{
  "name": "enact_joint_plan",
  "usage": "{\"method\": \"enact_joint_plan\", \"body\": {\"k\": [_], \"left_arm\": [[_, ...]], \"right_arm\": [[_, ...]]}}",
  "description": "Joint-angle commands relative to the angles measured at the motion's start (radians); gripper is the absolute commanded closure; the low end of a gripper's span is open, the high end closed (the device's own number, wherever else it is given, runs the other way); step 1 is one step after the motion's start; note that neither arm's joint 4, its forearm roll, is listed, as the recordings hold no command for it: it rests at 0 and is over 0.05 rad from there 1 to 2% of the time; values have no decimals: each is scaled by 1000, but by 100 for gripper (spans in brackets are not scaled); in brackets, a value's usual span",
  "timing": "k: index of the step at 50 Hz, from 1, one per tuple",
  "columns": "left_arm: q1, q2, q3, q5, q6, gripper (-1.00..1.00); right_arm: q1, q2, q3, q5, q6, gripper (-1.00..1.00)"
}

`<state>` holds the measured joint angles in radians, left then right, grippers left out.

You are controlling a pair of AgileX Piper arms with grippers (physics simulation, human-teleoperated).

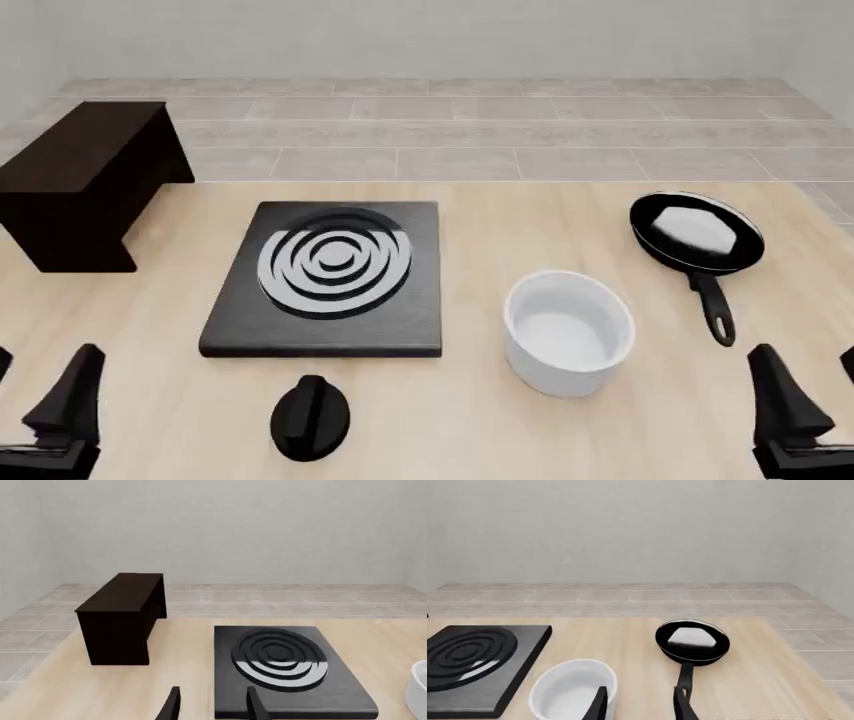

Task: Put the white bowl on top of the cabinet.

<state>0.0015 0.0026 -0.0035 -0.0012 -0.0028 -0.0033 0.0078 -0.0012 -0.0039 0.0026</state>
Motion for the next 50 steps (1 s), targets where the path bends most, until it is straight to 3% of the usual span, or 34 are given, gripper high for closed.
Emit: {"method": "enact_joint_plan", "body": {"k": [1,9,10,12,13,17,23,35,48,50], "left_arm": [[-2,7,-8,-3,4,-100],[12,21,-39,13,0,-100],[20,50,-37,-5,39,-100],[49,87,-61,-15,-15,-100],[54,127,-86,-20,6,-100],[65,127,-172,38,-22,-100],[-1,121,-268,125,32,-100],[-17,190,-420,206,18,-100],[-137,322,-614,291,18,-100],[-193,355,-647,305,29,-100]], "right_arm": [[3,-1,-2,-1,-5,-100],[3,-4,-3,3,-5,-100],[3,-5,-5,8,-2,-100],[2,12,-1,1,11,-100],[2,12,-1,0,9,-100],[3,-1,-2,3,-1,-100],[3,-2,-1,2,-2,-100],[3,-3,-3,3,-4,-100],[3,11,-1,-8,1,-100],[3,-1,-3,3,-2,-100]]}}
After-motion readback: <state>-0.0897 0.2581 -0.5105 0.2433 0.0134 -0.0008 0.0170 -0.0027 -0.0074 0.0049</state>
